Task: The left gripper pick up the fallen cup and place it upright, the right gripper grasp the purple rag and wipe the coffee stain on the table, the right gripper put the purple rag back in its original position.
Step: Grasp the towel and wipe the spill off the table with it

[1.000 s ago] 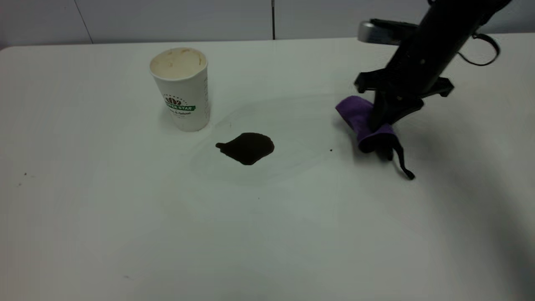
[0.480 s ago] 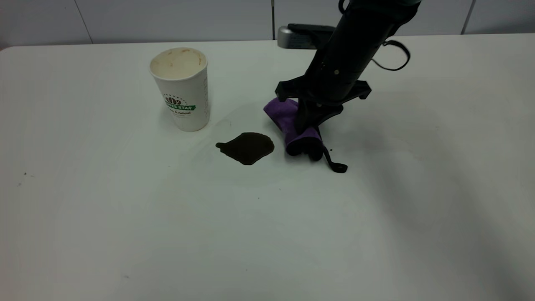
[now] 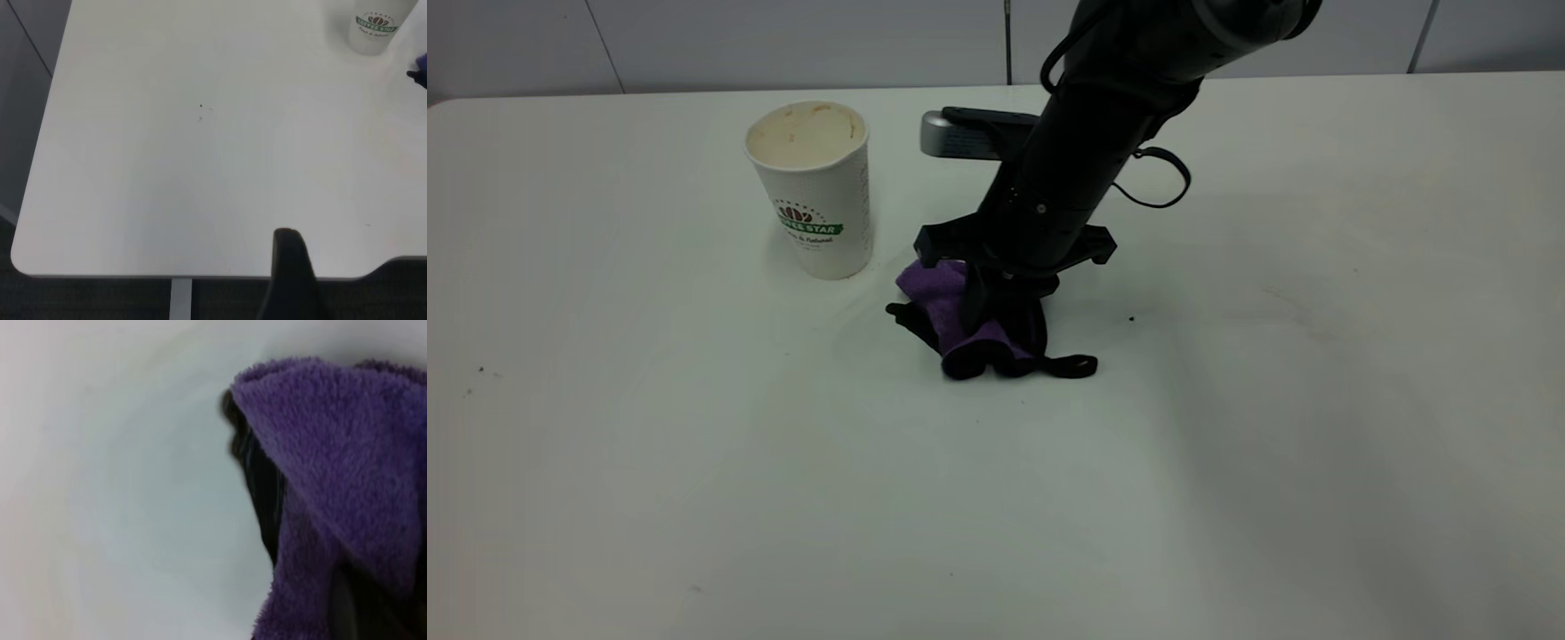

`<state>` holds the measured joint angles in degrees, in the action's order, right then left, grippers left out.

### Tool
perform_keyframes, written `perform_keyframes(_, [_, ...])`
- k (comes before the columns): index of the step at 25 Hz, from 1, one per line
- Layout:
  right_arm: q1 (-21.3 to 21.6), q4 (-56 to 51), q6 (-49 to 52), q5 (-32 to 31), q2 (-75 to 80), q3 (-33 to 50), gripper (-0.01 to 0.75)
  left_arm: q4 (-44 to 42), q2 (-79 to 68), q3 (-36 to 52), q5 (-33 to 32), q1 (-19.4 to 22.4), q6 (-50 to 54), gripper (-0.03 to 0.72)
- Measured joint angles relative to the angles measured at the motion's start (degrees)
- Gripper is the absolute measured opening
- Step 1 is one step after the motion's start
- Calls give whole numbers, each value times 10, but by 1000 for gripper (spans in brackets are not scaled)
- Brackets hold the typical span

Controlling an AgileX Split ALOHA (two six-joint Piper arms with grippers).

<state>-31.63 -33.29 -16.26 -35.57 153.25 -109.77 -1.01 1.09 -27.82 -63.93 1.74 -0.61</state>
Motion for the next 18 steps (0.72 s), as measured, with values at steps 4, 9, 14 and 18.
perform_keyframes(4, [-21,-15,0,20,3,-1,64,0,0,0,0,0,0,536])
perform_keyframes(9, [-30,-56,2,62,16,-2,64,0,0,0,0,0,0,536])
perform_keyframes(14, [-32,-69,3,94,19,-3,64,0,0,0,0,0,0,536])
perform_keyframes(18, [-28,-71,4,109,19,-3,64,0,0,0,0,0,0,536])
